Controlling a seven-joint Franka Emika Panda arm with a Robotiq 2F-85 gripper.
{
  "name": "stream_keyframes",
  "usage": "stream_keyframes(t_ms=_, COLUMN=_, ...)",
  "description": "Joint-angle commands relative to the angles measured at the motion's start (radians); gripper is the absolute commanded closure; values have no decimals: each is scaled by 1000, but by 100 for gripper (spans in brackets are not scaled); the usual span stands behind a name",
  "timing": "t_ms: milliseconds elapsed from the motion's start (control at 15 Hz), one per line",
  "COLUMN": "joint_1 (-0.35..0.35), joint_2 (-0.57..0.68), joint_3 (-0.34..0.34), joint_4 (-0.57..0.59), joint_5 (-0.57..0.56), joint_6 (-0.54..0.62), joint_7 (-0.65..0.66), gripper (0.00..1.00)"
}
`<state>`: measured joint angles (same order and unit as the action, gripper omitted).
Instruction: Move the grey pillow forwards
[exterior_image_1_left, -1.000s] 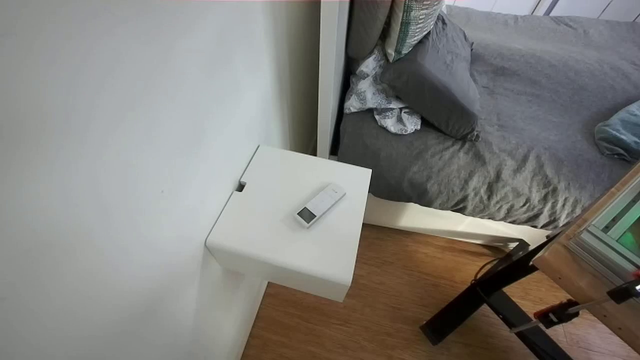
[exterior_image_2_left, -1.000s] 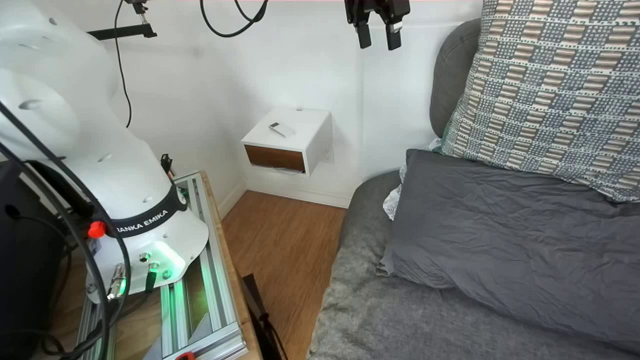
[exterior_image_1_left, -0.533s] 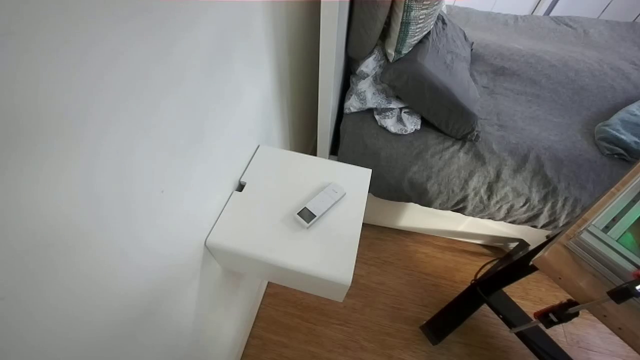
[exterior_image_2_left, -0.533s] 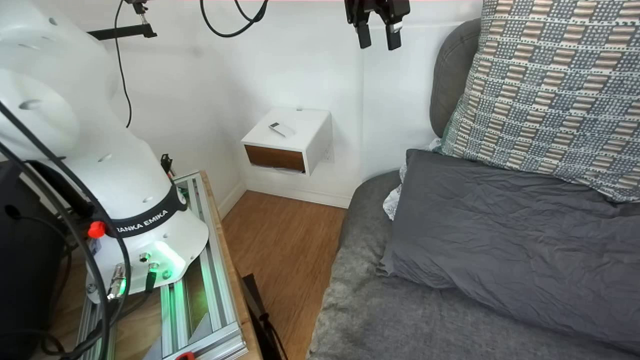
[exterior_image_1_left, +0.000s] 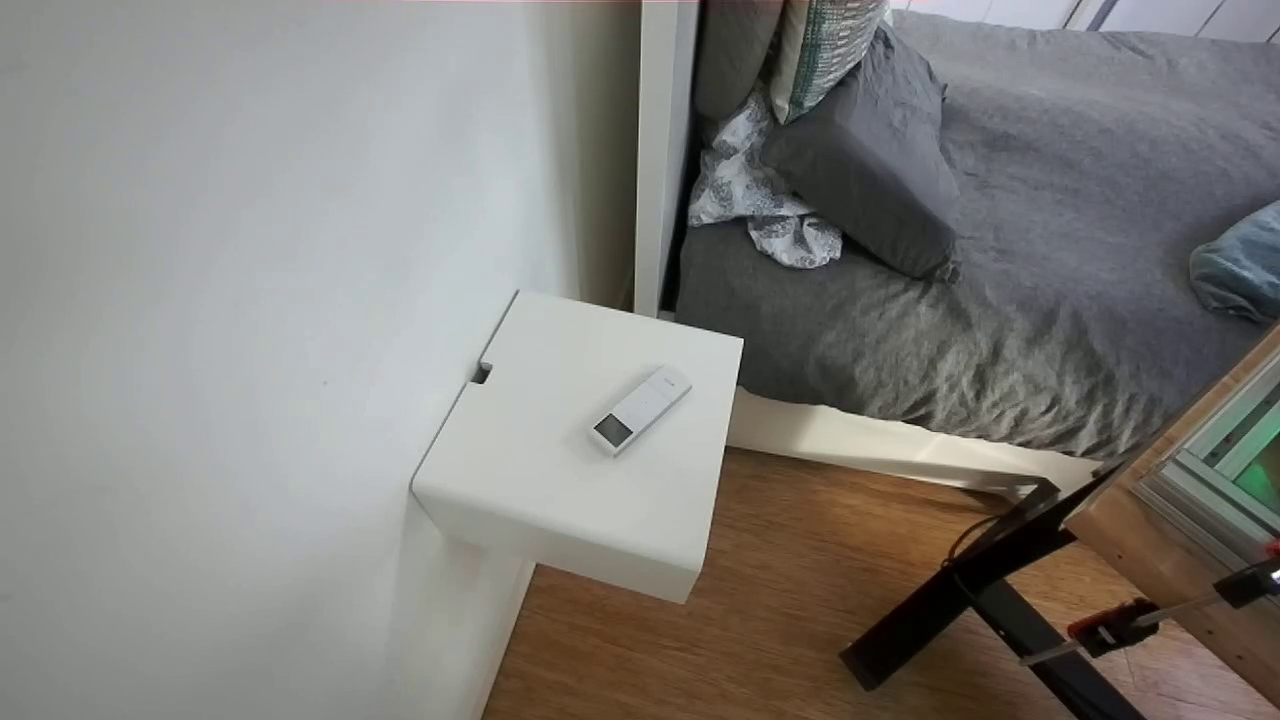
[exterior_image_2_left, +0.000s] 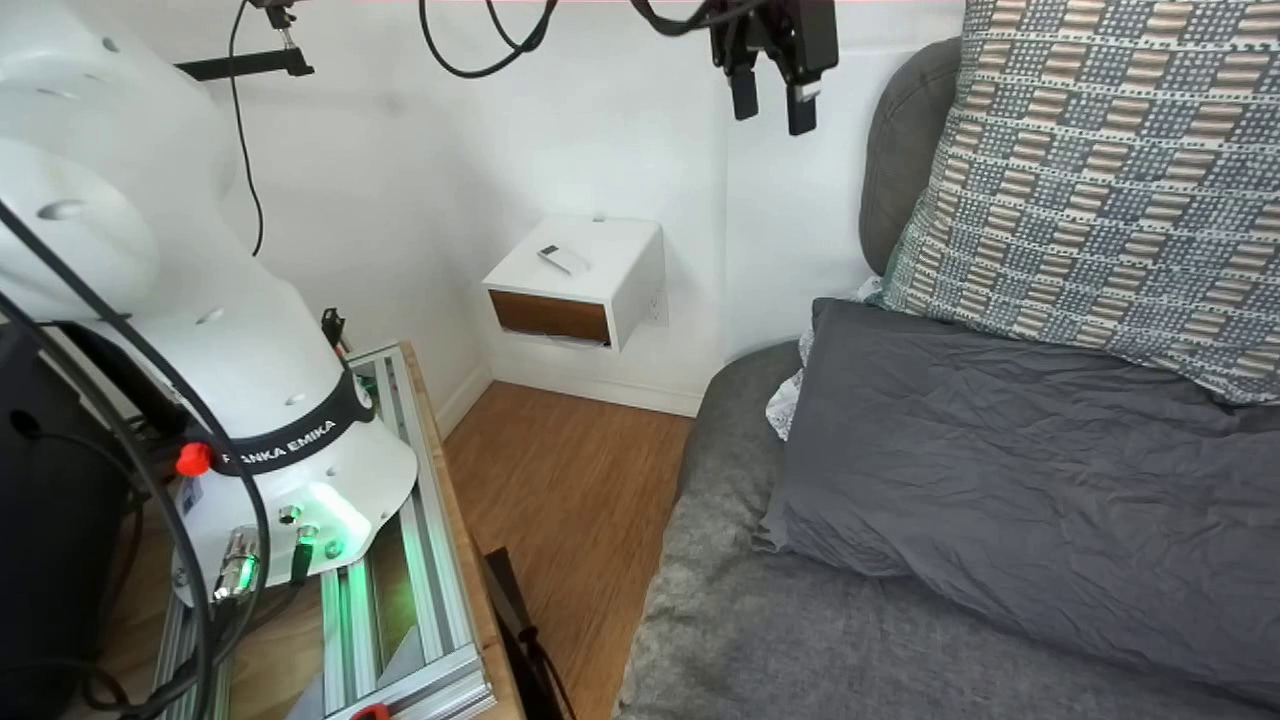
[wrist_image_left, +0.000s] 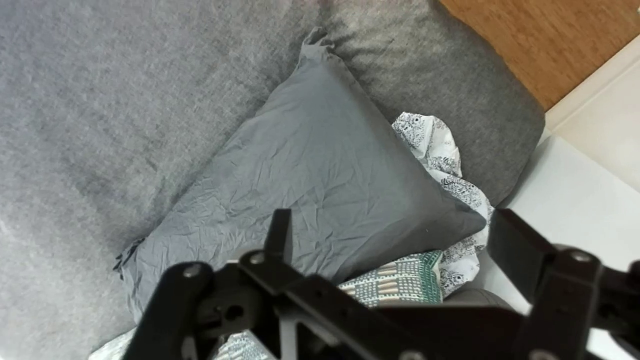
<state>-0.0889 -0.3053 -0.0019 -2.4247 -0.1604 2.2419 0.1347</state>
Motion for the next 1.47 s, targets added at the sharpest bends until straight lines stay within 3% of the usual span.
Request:
stream_keyframes(t_ms=0, joint_1=-21, joint_2=69, joint_3=-112, joint_4=-43, joint_5=105, joint_6=130, joint_7=-108, gripper=0)
stream_keyframes(t_ms=267, joint_1=-14, joint_2=222, joint_3=-190, joint_4=-54, joint_5=277, joint_6=375, joint_7=-250, gripper=0)
stream_keyframes(t_ms=333, joint_1=-2, joint_2=268, joint_3=-203, joint_4=-48, joint_5=365, joint_6=416, joint_7=-308, gripper=0)
stream_keyframes(t_ms=400, joint_1=25, joint_2=308, joint_3=-231, joint_4=-35, joint_5=453, joint_6=437, joint_7=-369, gripper=0)
stream_keyframes(t_ms=467, joint_1=95, joint_2=308, joint_3=-291, joint_4=-34, joint_5=530, joint_6=413, joint_7=-405, gripper=0)
stream_keyframes(t_ms=533, joint_1=80, joint_2=323, joint_3=-277, joint_4=-19, joint_5=611, joint_6=379, joint_7=-457, gripper=0)
stream_keyframes(t_ms=600, joint_1=9, joint_2=360, joint_3=-213, joint_4=7, joint_5=688, joint_6=357, joint_7=-511, gripper=0)
stream_keyframes(t_ms=733, joint_1=-18, joint_2=442, joint_3=-204, joint_4=67, joint_5=848, joint_6=304, joint_7=-592, gripper=0)
stream_keyframes(t_ms=800, joint_1=-14, joint_2=533, joint_3=-210, joint_4=92, joint_5=925, joint_6=340, joint_7=-648, gripper=0)
stream_keyframes(t_ms=867, joint_1=-31, joint_2=398, joint_3=-179, joint_4=10, joint_5=792, joint_6=353, joint_7=-548, gripper=0)
stream_keyframes(t_ms=1000, joint_1=-53, joint_2=477, joint_3=-171, joint_4=45, joint_5=860, joint_6=355, joint_7=-605, gripper=0)
stream_keyframes(t_ms=1400, joint_1=-82, joint_2=566, joint_3=-154, joint_4=117, joint_5=887, joint_6=320, joint_7=-623, gripper=0)
